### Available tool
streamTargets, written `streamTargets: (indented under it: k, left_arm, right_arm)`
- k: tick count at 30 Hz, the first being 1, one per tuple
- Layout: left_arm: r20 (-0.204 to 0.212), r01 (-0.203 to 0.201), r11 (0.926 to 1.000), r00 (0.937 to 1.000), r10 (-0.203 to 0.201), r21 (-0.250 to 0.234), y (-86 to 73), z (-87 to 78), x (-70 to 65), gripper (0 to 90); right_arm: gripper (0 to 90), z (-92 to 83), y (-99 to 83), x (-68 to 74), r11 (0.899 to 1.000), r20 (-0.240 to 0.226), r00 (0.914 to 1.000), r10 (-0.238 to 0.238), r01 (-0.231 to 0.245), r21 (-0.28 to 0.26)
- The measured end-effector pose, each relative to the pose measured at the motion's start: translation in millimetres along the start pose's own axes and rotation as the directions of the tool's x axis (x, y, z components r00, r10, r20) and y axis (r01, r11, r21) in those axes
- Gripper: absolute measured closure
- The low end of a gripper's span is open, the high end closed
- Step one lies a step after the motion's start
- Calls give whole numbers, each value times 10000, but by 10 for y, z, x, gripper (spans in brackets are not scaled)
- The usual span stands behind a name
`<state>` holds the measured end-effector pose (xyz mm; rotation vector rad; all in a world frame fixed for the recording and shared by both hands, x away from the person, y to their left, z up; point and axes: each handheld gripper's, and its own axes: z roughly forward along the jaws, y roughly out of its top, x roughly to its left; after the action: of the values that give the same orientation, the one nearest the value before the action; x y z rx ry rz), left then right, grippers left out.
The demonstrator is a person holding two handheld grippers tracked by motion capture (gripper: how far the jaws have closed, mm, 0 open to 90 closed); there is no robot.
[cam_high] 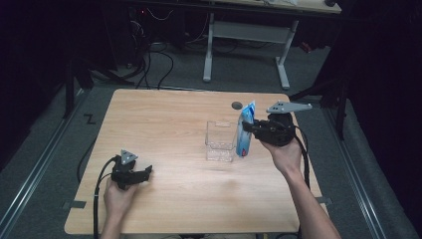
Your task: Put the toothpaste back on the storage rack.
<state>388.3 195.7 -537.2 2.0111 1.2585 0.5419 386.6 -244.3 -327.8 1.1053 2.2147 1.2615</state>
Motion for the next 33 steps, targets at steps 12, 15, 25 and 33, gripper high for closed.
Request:
streamTargets:
  k: [12, 15, 25, 33]
  left_arm:
    - [2, -3, 10000, 10000, 3, 3, 0, 0, 0, 250]
    - [2, -1, 10000, 10000, 1, 1, 0, 0, 0, 250]
    - [1, -1, 10000, 10000, 1, 0, 0, 0, 0, 250]
    - [0, -2, 10000, 10000, 2, 0, 0, 0, 0, 250]
  right_arm:
    - [749, 42, 212, -5, 9991, -57, 9999, 119, -121, -405]
    - [749, 98, 233, -25, 9991, 34, 9999, 167, -165, -400]
    - [748, 273, 235, -81, 9973, 257, 9982, 548, -535, -507]
    - [747, 423, 198, -125, 9965, 505, 9957, 772, -755, -348]
